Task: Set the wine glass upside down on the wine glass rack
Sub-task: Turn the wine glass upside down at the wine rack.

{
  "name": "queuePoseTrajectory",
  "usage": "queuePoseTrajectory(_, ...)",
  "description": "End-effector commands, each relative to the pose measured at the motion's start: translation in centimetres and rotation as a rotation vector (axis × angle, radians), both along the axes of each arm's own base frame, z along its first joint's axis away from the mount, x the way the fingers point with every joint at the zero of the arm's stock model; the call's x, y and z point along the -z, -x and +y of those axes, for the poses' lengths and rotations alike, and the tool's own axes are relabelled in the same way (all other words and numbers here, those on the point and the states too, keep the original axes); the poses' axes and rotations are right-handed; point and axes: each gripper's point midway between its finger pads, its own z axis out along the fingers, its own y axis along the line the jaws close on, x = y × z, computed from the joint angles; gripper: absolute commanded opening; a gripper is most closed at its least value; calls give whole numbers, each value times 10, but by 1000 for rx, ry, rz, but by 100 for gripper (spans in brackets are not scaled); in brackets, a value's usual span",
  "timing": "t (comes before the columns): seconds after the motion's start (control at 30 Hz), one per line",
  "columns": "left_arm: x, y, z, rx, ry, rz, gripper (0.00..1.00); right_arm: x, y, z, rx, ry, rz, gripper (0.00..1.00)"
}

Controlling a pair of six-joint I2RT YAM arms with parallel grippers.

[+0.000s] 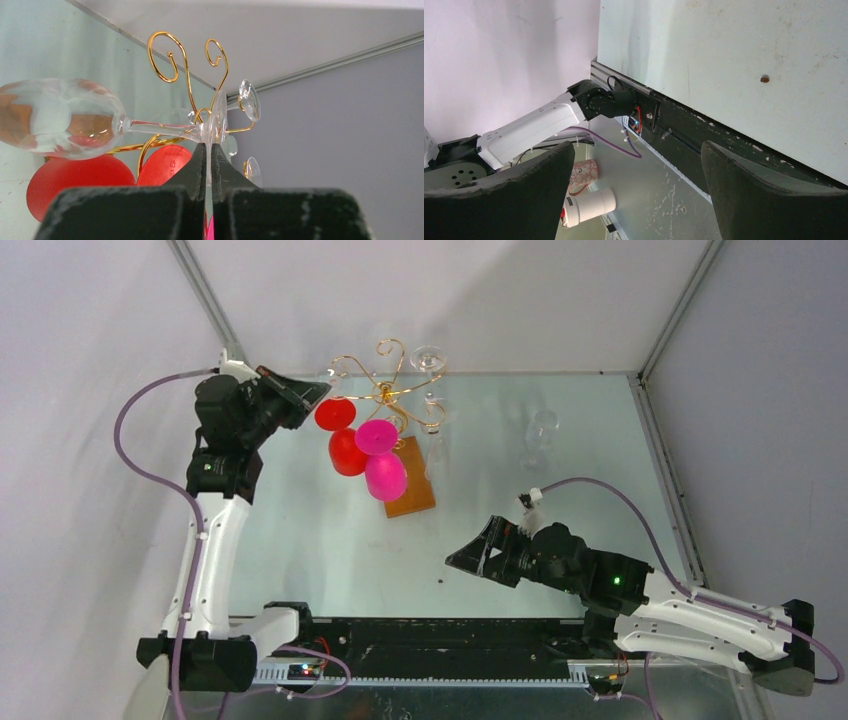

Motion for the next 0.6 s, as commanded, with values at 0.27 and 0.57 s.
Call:
queuePoseTrajectory(0.27, -31, -4, -14, 94, 47, -102, 0, 2, -1, 1, 7, -5, 6, 100)
queuePoseTrajectory(0.57, -33, -13, -23, 146, 89, -91, 0, 3, -1, -6, 18, 8, 8, 100)
